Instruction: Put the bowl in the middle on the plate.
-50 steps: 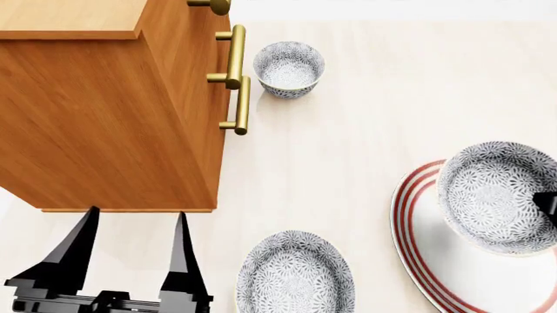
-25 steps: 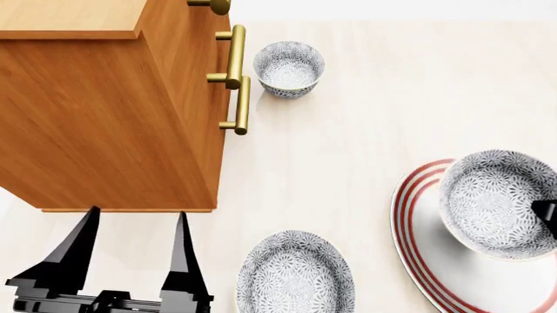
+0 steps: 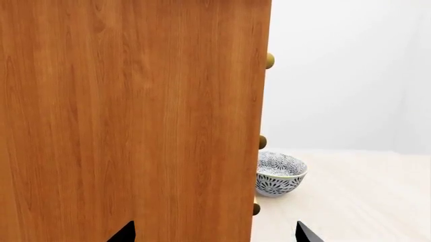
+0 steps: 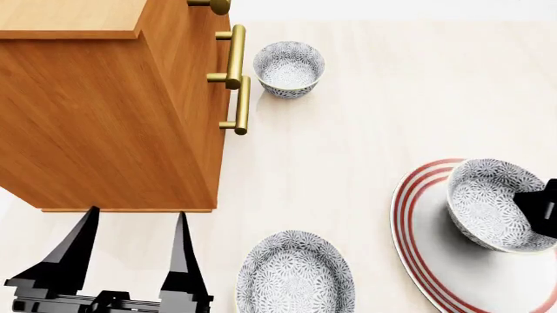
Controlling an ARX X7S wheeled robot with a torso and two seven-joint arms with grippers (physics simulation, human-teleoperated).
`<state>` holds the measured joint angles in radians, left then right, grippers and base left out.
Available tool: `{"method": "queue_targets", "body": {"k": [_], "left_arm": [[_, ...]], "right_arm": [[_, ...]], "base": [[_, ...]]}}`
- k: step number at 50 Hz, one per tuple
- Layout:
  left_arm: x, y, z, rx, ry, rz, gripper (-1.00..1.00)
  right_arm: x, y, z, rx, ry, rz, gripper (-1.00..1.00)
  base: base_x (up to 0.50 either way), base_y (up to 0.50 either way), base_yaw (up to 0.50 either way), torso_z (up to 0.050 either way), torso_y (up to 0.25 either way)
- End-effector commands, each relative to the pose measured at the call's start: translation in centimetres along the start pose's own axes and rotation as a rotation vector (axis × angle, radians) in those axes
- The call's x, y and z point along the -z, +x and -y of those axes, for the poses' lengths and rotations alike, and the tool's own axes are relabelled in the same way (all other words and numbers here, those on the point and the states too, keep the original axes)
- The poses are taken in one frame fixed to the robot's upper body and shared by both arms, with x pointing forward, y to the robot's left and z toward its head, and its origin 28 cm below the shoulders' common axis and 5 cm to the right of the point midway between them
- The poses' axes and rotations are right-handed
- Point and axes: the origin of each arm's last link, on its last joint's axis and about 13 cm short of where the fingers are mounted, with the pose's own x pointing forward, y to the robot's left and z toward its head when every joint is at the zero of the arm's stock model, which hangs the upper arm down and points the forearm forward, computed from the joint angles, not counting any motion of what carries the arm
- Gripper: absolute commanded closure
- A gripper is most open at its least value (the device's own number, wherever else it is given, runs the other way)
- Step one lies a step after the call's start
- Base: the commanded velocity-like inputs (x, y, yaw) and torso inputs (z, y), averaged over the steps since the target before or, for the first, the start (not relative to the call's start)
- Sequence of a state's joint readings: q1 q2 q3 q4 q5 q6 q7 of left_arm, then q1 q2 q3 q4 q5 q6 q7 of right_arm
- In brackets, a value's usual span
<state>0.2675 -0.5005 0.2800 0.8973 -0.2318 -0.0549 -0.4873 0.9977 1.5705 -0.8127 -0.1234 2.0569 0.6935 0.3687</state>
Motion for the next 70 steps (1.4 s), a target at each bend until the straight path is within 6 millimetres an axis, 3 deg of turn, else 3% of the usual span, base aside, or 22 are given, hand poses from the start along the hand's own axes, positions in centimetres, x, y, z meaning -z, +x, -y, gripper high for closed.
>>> {"method": "queue_targets", "body": {"k": [1, 11, 32, 49, 50, 52, 53, 54, 55, 58, 60, 70], "left_arm": [[0.0, 0.0, 0.0, 0.001, 0.0, 0.0, -1.0], [0.1, 0.0, 0.0, 0.003, 0.001, -0.002, -1.0], [0.1, 0.0, 0.0, 0.002, -0.002, -0.001, -1.0], [0.0, 0.0, -0.1, 0.0, -0.031, -0.007, -1.0], [0.1, 0.1, -0.1, 0.001, -0.028, -0.007, -1.0], [0.0, 0.0, 0.0, 0.005, -0.025, -0.006, -1.0], [0.0, 0.0, 0.0, 0.005, -0.03, -0.007, -1.0], [0.0, 0.0, -0.1, 0.005, -0.025, -0.006, -1.0], [0.0, 0.0, -0.1, 0.004, -0.028, -0.006, -1.0], [0.0, 0.0, -0.1, 0.005, -0.028, -0.005, -1.0], [0.1, 0.1, -0.1, 0.003, -0.027, -0.007, -1.0], [0.0, 0.1, -0.1, 0.001, -0.027, -0.004, -1.0]], "right_arm": [[-0.2, 0.0, -0.1, -0.006, -0.003, 0.025, -1.0], [-0.5, -0.1, 0.0, 0.01, 0.0, 0.051, -1.0], [-3.1, -0.6, -1.1, 0.091, -0.012, 0.406, -1.0], [-3.9, -0.9, -2.9, 0.137, -0.071, 0.701, -1.0], [-3.7, -0.8, -3.2, 0.132, -0.078, 0.718, -1.0], [0.6, 4.4, -6.6, -0.034, -0.322, 0.553, -1.0], [3.6, 5.8, -7.9, -0.102, -0.252, 0.397, -1.0], [5.5, 5.8, -6.8, -0.035, -0.302, 0.3, -1.0], [6.9, 5.4, -5.4, 0.021, -0.308, 0.235, -1.0], [1.4, 1.1, -3.8, 0.142, -0.186, 0.68, -1.0], [-0.5, -2.3, -2.6, 0.231, -0.112, 0.944, -1.0], [1.0, -2.1, -3.0, 0.252, -0.138, 1.085, -1.0]], "base": [[0.0, 0.0, 0.0, 0.0, 0.0], [0.0, 0.0, 0.0, 0.0, 0.0], [0.0, 0.0, 0.0, 0.0, 0.0], [0.0, 0.0, 0.0, -0.001, 0.069], [0.0, 0.0, 0.0, -0.004, 0.25], [0.0, 0.0, 0.0, -0.004, 0.25], [0.0, 0.0, 0.0, -0.004, 0.25], [0.0, 0.0, 0.0, -0.004, 0.25], [0.0, 0.0, 0.0, -0.004, 0.25], [0.0, 0.0, 0.0, -0.004, 0.25], [0.0, 0.0, 0.0, -0.004, 0.25], [0.0, 0.0, 0.0, -0.004, 0.25]]}}
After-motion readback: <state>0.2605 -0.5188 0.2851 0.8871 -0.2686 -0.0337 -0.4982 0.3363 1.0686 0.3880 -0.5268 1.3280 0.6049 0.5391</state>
